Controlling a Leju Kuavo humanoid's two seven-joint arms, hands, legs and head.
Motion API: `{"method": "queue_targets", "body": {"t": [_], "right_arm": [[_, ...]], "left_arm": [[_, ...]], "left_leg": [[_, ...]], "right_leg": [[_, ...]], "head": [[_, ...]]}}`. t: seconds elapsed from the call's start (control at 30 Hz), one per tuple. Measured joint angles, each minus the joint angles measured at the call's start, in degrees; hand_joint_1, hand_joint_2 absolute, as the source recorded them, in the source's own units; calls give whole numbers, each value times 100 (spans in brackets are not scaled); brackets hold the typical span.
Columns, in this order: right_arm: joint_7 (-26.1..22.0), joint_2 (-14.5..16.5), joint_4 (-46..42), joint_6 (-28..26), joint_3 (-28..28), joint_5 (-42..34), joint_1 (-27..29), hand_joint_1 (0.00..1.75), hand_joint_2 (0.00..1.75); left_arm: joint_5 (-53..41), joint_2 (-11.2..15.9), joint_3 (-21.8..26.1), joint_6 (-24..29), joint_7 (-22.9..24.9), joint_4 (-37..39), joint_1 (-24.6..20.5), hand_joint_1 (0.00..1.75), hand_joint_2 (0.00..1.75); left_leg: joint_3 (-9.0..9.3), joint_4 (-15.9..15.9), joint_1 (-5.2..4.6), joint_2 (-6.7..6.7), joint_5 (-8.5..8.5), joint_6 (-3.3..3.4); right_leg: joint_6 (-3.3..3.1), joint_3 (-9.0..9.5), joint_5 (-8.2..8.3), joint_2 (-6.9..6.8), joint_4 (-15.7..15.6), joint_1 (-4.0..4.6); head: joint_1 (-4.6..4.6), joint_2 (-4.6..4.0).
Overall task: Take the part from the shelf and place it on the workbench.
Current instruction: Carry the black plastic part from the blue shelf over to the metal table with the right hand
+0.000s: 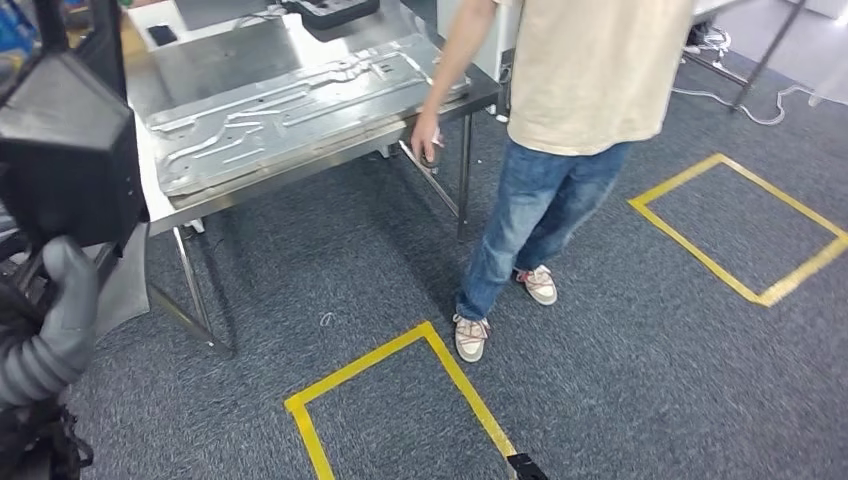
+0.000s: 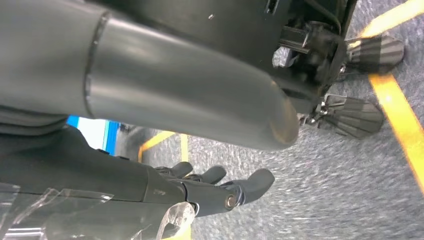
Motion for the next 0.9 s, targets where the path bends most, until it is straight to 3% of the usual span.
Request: {"method": "queue_targets", "body": {"t": [0.03, 0.07, 0.1, 0.13, 0.17, 0.2, 0.27, 0.33, 0.4, 0.43, 0.5, 0.57, 0.63, 0.67, 0.73, 0.8, 0.83, 0.87, 0.9], "right_arm": [[-1, -1, 1, 2, 2, -3, 8, 0, 0], [-2, -1, 3, 2, 2, -9, 17, 0, 0], [-2, -1, 6, 2, 3, -17, 27, 0, 0], [-1, -1, 8, 3, 3, -26, 33, 0, 0], [-1, -1, 11, 3, 3, -33, 37, 0, 0], [1, -1, 13, 3, 4, -37, 40, 0, 0], [1, 6, 16, 7, 5, -46, 52, 0, 0], [-1, 16, 20, 15, 7, -62, 55, 0, 0], [-1, 28, 21, 24, 7, -85, 36, 0, 0], [-1, 35, 21, 27, 7, -95, 22, 0, 0], [0, 44, 22, 28, 7, -111, 23, 0, 0], [1, 41, 27, 25, 7, -134, 39, 0, 0], [1, 41, 36, 22, 8, -155, 45, 0, 0], [1, 41, 39, 20, 8, -160, 42, 0, 0], [1, 42, 43, 19, 8, -168, 29, 0, 0], [1, 70, 43, 19, 9, -178, 23, 0, 0], [0, 80, 45, 18, 10, -190, 23, 0, 0], [-1, 91, 47, 18, 11, -202, 20, 0, 0], [-1, 89, 49, 16, 15, -217, 10, 0, 0]], "left_arm": [[10, -3, -10, -7, 9, -1, 1, 175, 175], [26, -5, -21, -13, 21, 0, 7, 175, 175], [42, -9, -31, -19, 29, 0, 25, 175, 175], [61, -11, -38, -24, 36, 0, 41, 175, 175], [76, -11, -40, -31, 46, 0, 57, 175, 175], [88, -11, -41, -36, 53, 0, 69, 175, 175], [114, -10, -40, -44, 69, 0, 77, 175, 175], [149, -9, -36, -52, 87, 0, 81, 175, 175], [188, -8, -33, -63, 125, 0, 91, 175, 175], [213, -5, -30, -67, 149, 0, 96, 175, 175], [274, 2, -25, -79, 203, 0, 87, 175, 175], [325, 5, -26, -86, 254, 3, 85, 175, 175], [354, 4, -31, -85, 290, 8, 98, 175, 175], [360, 4, -31, -83, 303, 11, 99, 175, 175], [359, 4, -28, -75, 326, 11, 90, 175, 175], [350, 4, -19, -61, 337, 11, 65, 175, 175], [343, 5, -15, -51, 338, 12, 45, 175, 175], [336, 7, -12, -41, 345, 13, 31, 175, 175], [331, 7, -12, -32, 354, 13, 18, 175, 175]], "left_leg": [[3, -3, 19, -83, 10, 3], [2, 0, 37, -167, 14, 6], [2, 4, 50, -263, 15, 4], [3, 10, 62, -361, 15, 0], [7, 22, 80, -457, 11, -8], [11, 46, 104, -551, 0, -26], [-20, 147, 142, -722, -56, -102], [-84, 238, 150, -853, -100, -167], [-128, 264, 163, -952, -105, -185], [-157, 305, 165, -916, -132, -199], [-355, 706, 175, -657, -347, -264], [-770, 1556, 195, -372, -717, -336], [-1092, 2156, 213, -297, -886, -352], [-1085, 2113, 209, -284, -810, -334], [-708, 1340, 151, -172, -419, -215], [-268, 477, 26, 161, -142, -30], [-163, 258, -27, 280, -103, 32], [-139, 185, -57, 316, -114, 60], [-131, 150, -59, 237, -103, 62]], "right_leg": [[12, -182, -192, 211, 403, -8], [23, -399, -369, 324, 844, -10], [37, -581, -471, 372, 1188, -12], [52, -674, -462, 386, 1333, -16], [69, -641, -331, 395, 1219, -25], [91, -496, -112, 425, 878, -41], [143, -104, 277, 656, 12, -104], [111, 78, 381, 805, -391, -137], [23, 84, 363, 692, -389, -129], [-7, 90, 362, 629, -391, -130], [-60, 99, 361, 491, -395, -141], [-90, 102, 348, 356, -398, -126], [-99, 106, 331, 219, -397, -115], [-102, 116, 321, 152, -398, -105], [-106, 162, 297, 22, -409, -76], [-97, 228, 274, -103, -444, -56], [-87, 255, 266, -170, -466, -57], [-70, 280, 259, -246, -490, -59], [-51, 314, 254, -329, -523, -57]], "head": [[5, 0], [8, 1], [10, 0], [10, 1], [10, 1], [10, 1], [14, 1], [17, 1], [16, 1], [12, 1], [-6, 1], [-23, 1], [-24, 1], [-25, 1], [-25, 1], [-21, 1], [-22, 1], [-23, 1], [-27, 1]]}}
